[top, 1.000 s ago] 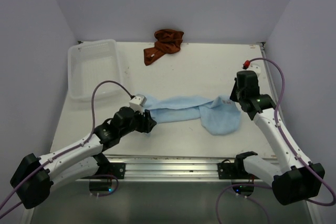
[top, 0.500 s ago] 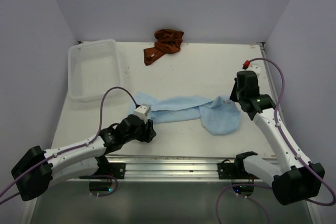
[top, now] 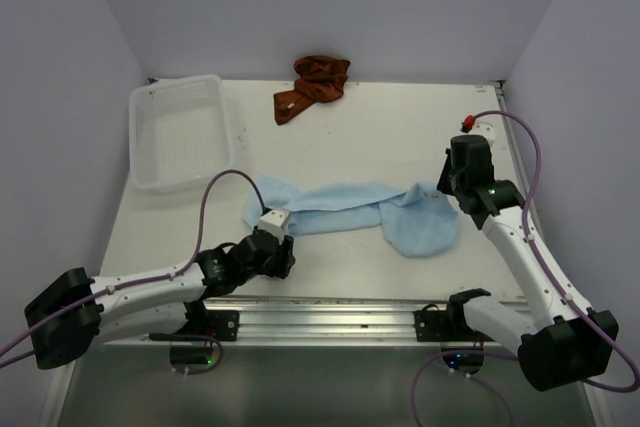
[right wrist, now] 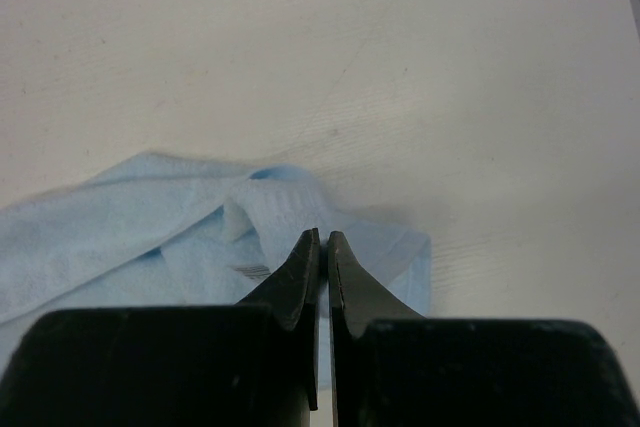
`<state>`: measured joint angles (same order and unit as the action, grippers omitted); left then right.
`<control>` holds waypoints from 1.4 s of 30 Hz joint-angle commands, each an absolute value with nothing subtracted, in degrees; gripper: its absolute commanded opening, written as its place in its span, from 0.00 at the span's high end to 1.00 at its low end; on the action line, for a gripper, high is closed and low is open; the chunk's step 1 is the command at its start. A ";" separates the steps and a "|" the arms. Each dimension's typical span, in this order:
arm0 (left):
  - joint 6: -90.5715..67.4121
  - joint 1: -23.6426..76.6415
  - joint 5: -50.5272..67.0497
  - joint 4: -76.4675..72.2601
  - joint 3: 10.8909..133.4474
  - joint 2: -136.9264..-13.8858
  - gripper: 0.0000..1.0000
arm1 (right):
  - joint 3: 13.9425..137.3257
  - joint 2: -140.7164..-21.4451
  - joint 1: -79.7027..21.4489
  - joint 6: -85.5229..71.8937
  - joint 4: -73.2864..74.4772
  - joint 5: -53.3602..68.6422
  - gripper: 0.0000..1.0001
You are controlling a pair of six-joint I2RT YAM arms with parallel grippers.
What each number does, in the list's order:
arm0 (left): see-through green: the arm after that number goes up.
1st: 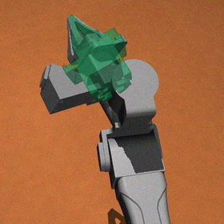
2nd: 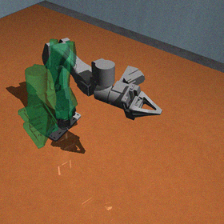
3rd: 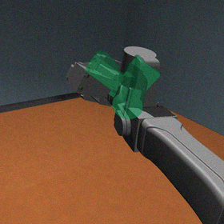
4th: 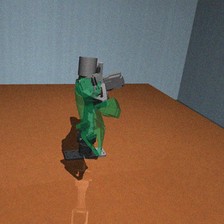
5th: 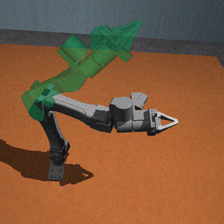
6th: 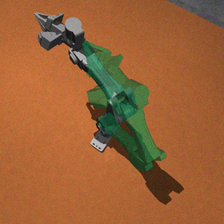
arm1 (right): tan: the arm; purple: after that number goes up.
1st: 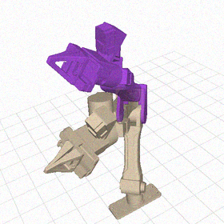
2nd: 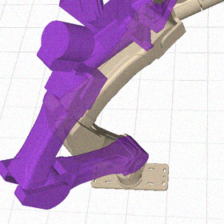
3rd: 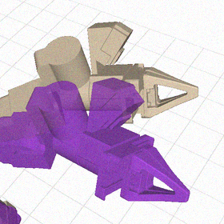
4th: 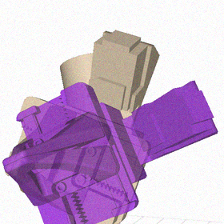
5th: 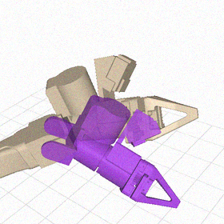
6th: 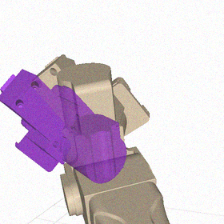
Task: Roll the towels
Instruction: Fold the towel
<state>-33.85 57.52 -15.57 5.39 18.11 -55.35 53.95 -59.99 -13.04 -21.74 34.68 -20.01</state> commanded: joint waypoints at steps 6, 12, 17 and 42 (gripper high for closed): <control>-32.08 58.18 -20.39 2.38 20.21 -60.29 0.49 | 53.79 -59.41 -12.57 -20.74 32.70 -20.13 1.00; -31.90 58.27 -21.09 1.93 20.57 -61.08 0.52 | 53.44 -59.68 -12.57 -20.65 32.26 -20.04 1.00; -31.90 58.53 -21.62 2.55 21.09 -61.43 0.53 | 53.35 -60.03 -12.57 -20.65 32.08 -19.86 1.00; -33.93 61.96 -28.22 7.56 25.75 -69.08 0.58 | 52.73 -60.64 -12.13 -20.56 31.29 -18.90 1.00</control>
